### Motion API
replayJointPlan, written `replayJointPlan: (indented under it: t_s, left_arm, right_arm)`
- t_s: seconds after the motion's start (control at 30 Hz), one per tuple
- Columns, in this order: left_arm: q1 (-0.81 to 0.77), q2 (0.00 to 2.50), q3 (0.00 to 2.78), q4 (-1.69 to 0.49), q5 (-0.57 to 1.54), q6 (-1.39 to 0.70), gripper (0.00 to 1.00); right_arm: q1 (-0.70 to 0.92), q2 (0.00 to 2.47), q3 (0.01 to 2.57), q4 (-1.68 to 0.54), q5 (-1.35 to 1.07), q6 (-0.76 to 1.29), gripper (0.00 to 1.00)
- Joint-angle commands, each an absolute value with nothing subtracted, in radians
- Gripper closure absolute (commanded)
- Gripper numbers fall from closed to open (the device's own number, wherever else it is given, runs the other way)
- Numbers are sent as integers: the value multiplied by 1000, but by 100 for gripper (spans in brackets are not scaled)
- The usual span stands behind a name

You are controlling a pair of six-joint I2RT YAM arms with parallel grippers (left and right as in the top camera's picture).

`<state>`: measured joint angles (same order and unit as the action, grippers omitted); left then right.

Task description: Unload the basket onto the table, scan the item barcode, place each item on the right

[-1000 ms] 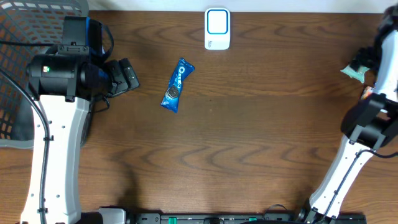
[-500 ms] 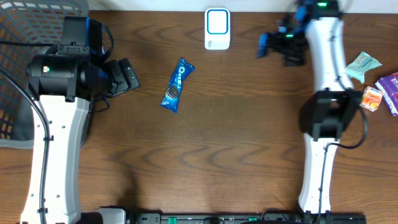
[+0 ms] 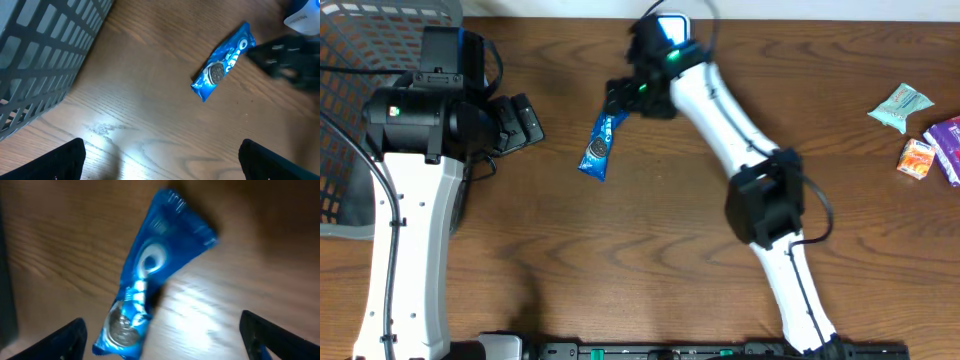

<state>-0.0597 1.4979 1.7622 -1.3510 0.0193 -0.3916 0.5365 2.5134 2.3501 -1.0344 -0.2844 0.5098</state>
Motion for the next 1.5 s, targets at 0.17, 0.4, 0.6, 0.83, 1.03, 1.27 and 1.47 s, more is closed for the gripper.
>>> replayJointPlan:
  t_s: [0.17,0.4,0.6,0.83,1.03,1.27,1.47]
  left_arm:
    - [-56,1503,1765,-1354,3,-385,2]
    - [-56,1503,1765,-1354,3,-386,2]
    - [-56,1503,1765,-1354,3,-386,2]
    - [-56,1503,1765,-1354,3,-386,2]
    - [-56,1503,1765,-1353,3,-385,2]
    - [-56,1503,1765,-1354,3,-386,2]
    - [-56,1503,1765,-1354,3,-386,2]
  right_arm:
    - [626,2510,2249,-957,-107,741,31]
    - [661,2510,2168,-886,-102,768,42]
    - [662,2510,2090,-820,-102,799,61]
    - [635,2476,2105,-891,-165,739,99]
    - [553,2363,2108,-950,-311,580,99]
    - [400,2295,2107,-1014,-808,289,99]
    - [252,2299,2042,-1169,-1185,31,99]
